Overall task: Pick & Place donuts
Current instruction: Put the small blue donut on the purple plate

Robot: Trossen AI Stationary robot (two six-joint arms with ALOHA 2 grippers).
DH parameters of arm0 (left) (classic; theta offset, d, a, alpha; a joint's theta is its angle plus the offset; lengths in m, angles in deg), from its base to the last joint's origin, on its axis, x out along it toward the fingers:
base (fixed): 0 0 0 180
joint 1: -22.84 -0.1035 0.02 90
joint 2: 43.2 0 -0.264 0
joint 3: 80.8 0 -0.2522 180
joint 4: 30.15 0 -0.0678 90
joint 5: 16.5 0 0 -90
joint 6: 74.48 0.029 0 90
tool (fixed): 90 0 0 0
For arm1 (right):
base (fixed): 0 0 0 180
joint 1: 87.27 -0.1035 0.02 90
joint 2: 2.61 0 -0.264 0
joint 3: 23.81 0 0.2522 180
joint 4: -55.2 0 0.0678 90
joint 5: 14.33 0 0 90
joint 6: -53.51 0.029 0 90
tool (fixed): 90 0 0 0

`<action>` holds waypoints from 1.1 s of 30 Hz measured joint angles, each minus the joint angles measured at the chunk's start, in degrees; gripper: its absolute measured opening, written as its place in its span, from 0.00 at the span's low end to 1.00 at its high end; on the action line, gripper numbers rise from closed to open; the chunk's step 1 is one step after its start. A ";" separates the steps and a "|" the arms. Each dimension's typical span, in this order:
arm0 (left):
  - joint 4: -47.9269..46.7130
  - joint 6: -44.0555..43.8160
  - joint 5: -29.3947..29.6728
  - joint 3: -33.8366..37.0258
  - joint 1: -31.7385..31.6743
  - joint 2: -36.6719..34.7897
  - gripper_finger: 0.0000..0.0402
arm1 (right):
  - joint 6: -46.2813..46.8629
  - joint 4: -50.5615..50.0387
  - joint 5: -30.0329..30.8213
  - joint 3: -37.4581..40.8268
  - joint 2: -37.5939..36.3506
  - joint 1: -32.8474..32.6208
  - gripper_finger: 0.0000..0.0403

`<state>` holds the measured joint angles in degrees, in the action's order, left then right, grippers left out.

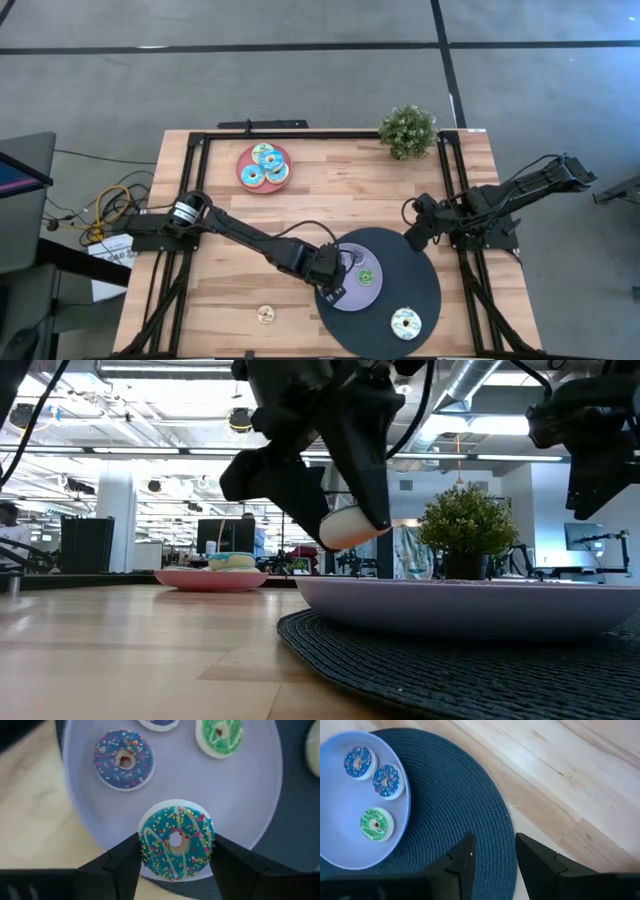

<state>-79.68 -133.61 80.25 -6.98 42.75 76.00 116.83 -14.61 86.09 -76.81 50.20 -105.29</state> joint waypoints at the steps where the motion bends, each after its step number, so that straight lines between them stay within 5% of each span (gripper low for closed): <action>1: 1.16 -0.78 0.05 0.02 0.14 0.00 0.50 | -0.59 0.02 0.02 0.00 -0.02 0.00 0.32; 18: 22.89 -5.72 6.30 -3.73 3.92 4.78 0.44 | -5.11 -0.08 -0.02 0.00 0.00 0.00 0.32; 26: 3.48 -5.35 2.61 -16.43 2.53 12.09 0.44 | -5.43 -0.18 -0.01 0.00 -0.01 0.02 0.32; 33: -2.18 -5.90 2.09 -17.27 1.23 12.32 0.44 | -5.36 0.24 -0.02 0.00 -0.02 0.00 0.32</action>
<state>-81.86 -139.51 82.34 -24.25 43.98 88.32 111.47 -14.36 86.07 -76.81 50.18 -105.29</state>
